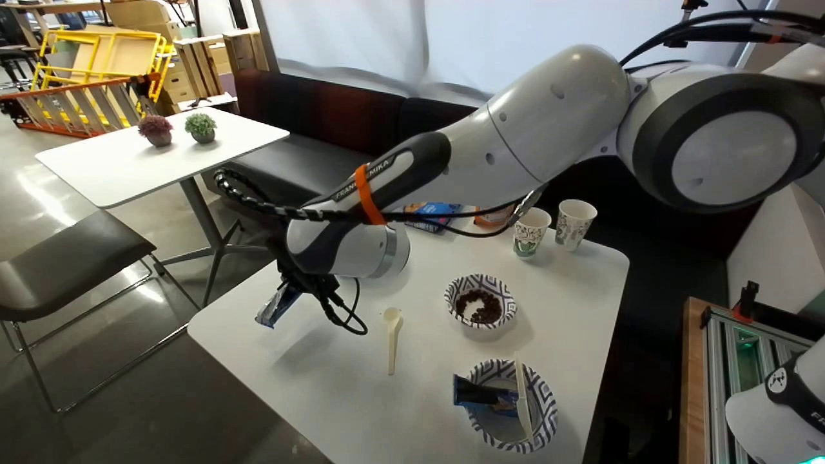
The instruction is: Move the blue packet forward to the left side of the table
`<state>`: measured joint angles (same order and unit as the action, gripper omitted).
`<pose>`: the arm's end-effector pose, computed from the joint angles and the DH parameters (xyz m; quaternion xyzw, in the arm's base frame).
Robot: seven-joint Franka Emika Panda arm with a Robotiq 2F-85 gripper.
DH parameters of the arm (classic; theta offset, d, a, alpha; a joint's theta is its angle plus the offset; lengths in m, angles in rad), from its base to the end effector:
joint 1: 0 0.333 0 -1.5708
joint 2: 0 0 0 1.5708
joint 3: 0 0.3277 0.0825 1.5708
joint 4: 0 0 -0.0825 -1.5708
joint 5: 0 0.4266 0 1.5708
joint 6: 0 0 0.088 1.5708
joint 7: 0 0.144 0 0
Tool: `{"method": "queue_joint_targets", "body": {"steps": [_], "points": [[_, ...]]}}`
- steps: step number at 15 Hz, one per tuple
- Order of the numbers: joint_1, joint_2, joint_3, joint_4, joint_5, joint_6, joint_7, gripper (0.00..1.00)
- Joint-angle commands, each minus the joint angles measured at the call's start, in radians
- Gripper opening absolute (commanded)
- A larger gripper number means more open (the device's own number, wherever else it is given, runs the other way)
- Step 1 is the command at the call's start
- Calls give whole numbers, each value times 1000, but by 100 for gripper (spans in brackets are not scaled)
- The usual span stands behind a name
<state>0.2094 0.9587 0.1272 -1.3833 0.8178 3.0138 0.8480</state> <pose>0.7989 0.2003 0.1410 -0.7180 0.5944 -0.1212 0.3413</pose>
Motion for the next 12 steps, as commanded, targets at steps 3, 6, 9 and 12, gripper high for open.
{"method": "queue_joint_targets", "body": {"steps": [3,6,9,12], "points": [[24,29,23,73,-45,23,-68,40],[67,-115,-78,-84,-91,-33,-43,63],[82,-192,-136,-170,-138,-42,-85,85],[48,-241,-112,-220,-212,-67,-105,100]]}}
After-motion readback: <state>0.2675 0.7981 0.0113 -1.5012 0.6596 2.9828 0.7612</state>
